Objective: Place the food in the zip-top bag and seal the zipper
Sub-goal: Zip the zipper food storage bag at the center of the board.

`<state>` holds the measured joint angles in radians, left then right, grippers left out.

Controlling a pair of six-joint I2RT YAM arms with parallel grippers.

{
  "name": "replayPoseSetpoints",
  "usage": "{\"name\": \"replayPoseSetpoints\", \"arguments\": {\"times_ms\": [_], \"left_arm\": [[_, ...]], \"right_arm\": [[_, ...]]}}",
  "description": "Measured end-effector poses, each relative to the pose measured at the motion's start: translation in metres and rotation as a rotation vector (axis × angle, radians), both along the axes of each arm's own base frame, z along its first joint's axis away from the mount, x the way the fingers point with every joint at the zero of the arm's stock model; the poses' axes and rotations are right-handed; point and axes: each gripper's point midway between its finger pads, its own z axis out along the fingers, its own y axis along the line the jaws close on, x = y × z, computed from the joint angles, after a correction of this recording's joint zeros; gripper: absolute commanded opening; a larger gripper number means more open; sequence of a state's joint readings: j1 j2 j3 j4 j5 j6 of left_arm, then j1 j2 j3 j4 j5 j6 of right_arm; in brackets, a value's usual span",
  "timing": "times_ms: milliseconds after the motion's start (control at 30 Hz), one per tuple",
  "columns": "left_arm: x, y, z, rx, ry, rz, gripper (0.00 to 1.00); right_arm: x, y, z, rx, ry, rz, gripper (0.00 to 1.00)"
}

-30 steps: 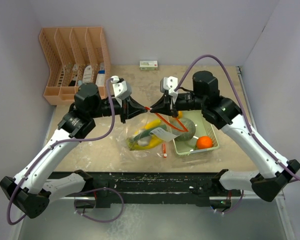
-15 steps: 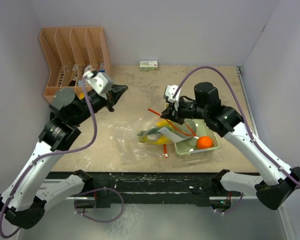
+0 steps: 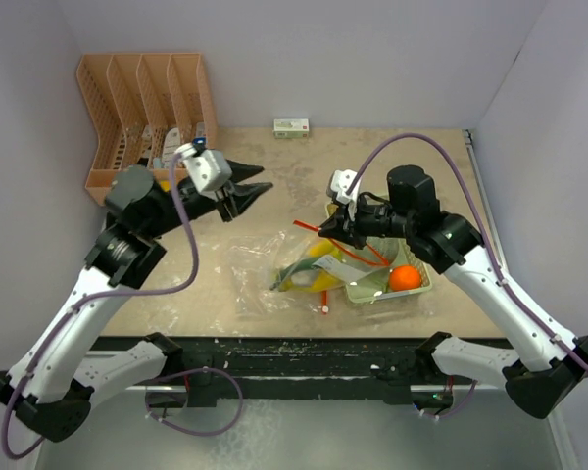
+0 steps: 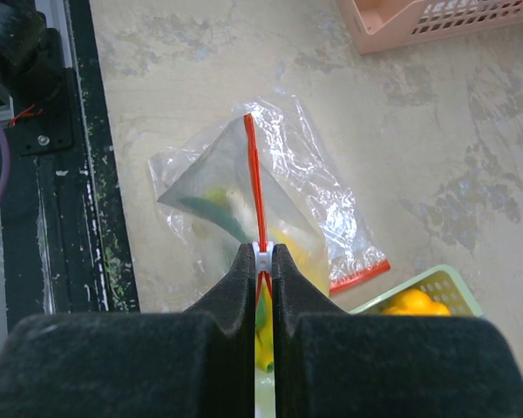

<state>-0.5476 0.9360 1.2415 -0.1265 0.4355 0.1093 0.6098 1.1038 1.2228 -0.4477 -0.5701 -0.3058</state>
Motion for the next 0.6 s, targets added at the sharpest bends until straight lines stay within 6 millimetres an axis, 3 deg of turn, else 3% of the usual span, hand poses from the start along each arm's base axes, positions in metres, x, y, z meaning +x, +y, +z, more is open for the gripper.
{"name": "replayPoseSetpoints", "arguments": {"times_ms": [133,267,600], "left_arm": [[0.001,-0.033,-0.041,0.062,0.127,-0.171,0.48],[-0.008,-0.048,-0.076,0.079,0.233,-0.289,0.48],[-0.031,-0.064,-0.082,0.024,0.288,-0.488,0.5]], "right_arm": [[-0.002,0.002,0.002,0.007,0.004,0.016,0.0],[-0.003,0.006,0.011,0.023,-0.004,0.036,0.0],[-0.001,0.012,0.02,0.04,-0.005,0.064,0.0]]}}
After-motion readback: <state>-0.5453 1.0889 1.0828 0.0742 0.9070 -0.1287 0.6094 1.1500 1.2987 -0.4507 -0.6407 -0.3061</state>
